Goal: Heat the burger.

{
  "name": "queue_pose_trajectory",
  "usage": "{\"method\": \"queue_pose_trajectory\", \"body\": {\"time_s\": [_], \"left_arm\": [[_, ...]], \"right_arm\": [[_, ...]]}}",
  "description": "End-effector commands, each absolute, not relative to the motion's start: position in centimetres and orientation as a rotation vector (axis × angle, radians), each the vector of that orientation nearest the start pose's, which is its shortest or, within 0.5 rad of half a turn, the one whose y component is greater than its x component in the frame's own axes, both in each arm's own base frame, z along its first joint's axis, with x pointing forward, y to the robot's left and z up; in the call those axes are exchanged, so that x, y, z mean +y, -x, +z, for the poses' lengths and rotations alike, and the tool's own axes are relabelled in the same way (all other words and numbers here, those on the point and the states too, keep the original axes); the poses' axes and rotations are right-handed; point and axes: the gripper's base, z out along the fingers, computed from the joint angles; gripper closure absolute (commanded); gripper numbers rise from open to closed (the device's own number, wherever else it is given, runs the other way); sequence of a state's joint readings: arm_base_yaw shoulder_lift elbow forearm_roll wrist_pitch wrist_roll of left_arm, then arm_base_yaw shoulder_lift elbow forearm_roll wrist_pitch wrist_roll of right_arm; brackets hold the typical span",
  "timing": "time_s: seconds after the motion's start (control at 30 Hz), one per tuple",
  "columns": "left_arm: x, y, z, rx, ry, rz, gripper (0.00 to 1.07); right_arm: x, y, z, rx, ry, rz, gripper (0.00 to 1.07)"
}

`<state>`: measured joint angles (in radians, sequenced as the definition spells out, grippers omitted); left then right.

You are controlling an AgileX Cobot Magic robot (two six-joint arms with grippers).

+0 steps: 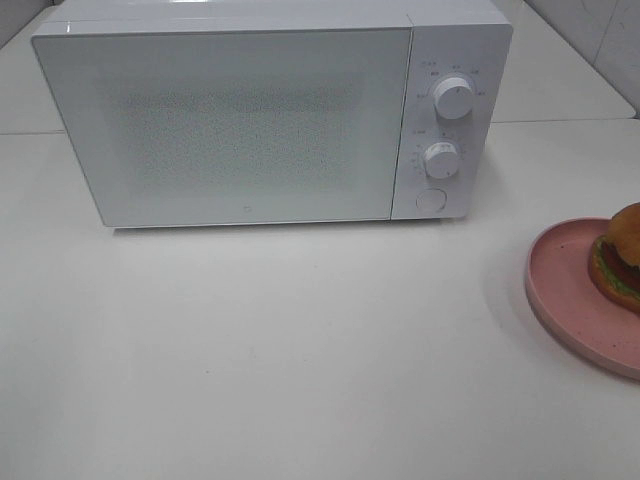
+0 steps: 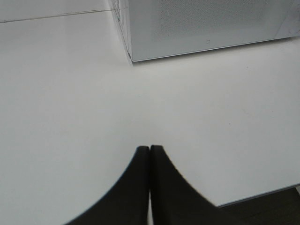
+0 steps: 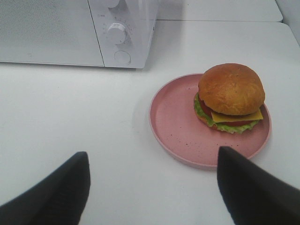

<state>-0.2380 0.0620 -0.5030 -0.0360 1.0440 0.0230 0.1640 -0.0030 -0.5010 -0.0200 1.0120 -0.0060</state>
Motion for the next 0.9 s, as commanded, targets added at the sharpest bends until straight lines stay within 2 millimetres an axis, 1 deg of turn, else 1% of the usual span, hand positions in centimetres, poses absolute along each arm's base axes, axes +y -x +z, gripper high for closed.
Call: {"method": "queue_pose_trajectory", "body": {"time_s": [0.03, 0.57, 0.63, 0.7, 0.73, 0.77, 0.8, 0.83, 0.9], "left_arm": [[-0.41, -0.35, 27.92, 2.065, -0.270, -0.178, 1.06], [-0.41, -0.35, 27.92, 2.065, -0.269, -0.178, 1.06], [-0.42, -0.35, 27.92, 2.067, -0.255, -0.171, 1.06], [-0.39, -0.38, 27.92, 2.071, -0.201, -0.138, 1.06], [-0.39, -0.38, 27.92, 2.071, -0.201, -0.138, 1.06], [-0.37, -0.39, 27.92, 2.074, -0.149, -0.107, 1.06], [-0.37, -0.39, 27.92, 2.074, -0.149, -0.107, 1.06], [-0.35, -0.41, 27.92, 2.076, -0.105, -0.082, 1.06], [-0.35, -0.42, 27.92, 2.077, -0.082, -0.068, 1.06]], "right_arm": [[-0.22, 0.66, 28.16, 1.951, 0.159, 0.091, 0.37], [-0.22, 0.66, 28.16, 1.951, 0.159, 0.091, 0.37], [-0.22, 0.66, 28.16, 1.952, 0.152, 0.085, 0.37], [-0.18, 0.67, 28.16, 1.954, 0.100, 0.050, 0.37], [-0.18, 0.67, 28.16, 1.954, 0.100, 0.050, 0.37], [-0.15, 0.68, 28.16, 1.956, 0.051, 0.017, 0.37], [-0.15, 0.68, 28.16, 1.956, 0.051, 0.017, 0.37], [-0.12, 0.69, 28.16, 1.956, 0.013, -0.008, 0.37], [-0.11, 0.69, 28.16, 1.957, 0.000, -0.018, 0.37]]}}
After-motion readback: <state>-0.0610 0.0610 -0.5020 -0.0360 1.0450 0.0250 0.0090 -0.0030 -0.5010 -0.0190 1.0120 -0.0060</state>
